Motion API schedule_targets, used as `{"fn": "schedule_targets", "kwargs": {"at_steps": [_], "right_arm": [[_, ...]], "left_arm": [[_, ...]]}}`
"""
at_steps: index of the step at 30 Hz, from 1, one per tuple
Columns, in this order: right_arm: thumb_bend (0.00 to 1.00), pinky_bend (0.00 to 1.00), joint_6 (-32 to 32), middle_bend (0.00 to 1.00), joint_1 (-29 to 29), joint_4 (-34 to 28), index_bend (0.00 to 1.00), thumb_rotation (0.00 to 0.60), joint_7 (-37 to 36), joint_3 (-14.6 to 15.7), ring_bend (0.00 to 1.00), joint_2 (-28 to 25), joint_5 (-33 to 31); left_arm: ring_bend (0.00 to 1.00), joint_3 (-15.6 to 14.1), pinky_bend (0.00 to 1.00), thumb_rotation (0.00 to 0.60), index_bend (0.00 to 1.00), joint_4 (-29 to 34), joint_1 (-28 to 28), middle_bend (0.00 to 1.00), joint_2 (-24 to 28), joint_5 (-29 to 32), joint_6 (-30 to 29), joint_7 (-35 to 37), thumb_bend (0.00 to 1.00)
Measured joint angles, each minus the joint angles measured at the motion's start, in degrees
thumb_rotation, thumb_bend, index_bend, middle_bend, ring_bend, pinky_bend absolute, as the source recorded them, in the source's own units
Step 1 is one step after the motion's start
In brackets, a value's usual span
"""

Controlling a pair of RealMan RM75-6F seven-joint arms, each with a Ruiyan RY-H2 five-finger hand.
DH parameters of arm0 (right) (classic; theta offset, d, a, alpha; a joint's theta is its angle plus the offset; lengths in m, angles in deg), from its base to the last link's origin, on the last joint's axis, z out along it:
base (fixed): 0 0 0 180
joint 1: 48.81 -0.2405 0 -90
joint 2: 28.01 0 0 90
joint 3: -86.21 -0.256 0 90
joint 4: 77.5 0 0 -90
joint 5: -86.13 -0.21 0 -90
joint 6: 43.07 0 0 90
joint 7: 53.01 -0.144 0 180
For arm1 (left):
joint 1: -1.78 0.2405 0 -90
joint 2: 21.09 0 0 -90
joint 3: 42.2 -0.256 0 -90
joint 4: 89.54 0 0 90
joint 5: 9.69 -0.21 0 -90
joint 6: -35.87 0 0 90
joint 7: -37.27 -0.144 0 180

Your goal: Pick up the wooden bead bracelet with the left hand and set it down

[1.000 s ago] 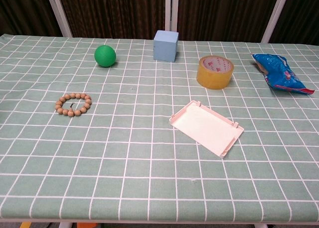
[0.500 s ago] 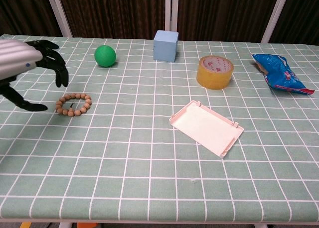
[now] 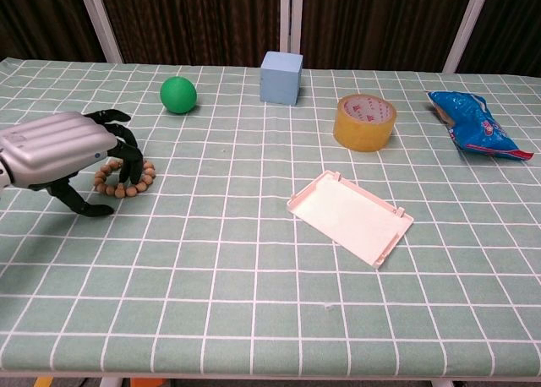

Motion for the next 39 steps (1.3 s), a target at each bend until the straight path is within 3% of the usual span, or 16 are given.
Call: {"fn": "schedule_targets", "kwargs": {"at_steps": [10, 18, 25, 33, 39], "right_arm": [[0.09, 0.0, 0.33, 0.0, 0.0, 0.17, 0.0, 0.6, -0.05, -0.01, 0.0, 0.24, -0.31], [0.09, 0.0, 0.53, 0.0, 0.0, 0.09, 0.0, 0.6, 0.05, -0.02, 0.0, 0.2, -0.46], [0.09, 0.0, 0.42, 0.0, 0.12, 0.04, 0.0, 0.6, 0.01, 0.04, 0.0, 0.25, -0.39], [0.09, 0.0, -0.26, 0.0, 0.51, -0.02, 0.0, 0.6, -0.13, 0.17, 0.0, 0.13, -0.03], [0.09, 0.0, -1.08, 0.0, 0.92, 0.05, 0.0, 0.6, -0.38, 0.21, 0.0, 0.05, 0.21]], "left_arm": [[0.2, -1.0, 0.04, 0.6, 0.48, -2.58, -0.01, 0.48, -1.59, 1.42, -0.87, 1.02, 0.31], [0.2, -1.09, 0.04, 0.6, 0.48, -4.23, -0.15, 0.48, -2.02, 2.44, -1.33, 1.34, 0.31], [0.27, -1.44, 0.07, 0.6, 0.54, -5.88, -0.15, 0.54, -2.82, 2.41, -2.43, 1.18, 0.37], [0.28, -1.48, 0.08, 0.6, 0.56, -7.77, 0.03, 0.56, -3.73, 2.4, -4.19, 5.63, 0.42], [0.28, -0.28, 0.1, 0.6, 0.55, -6.17, 0.46, 0.58, -3.56, 4.21, -4.6, 14.72, 0.45]]}}
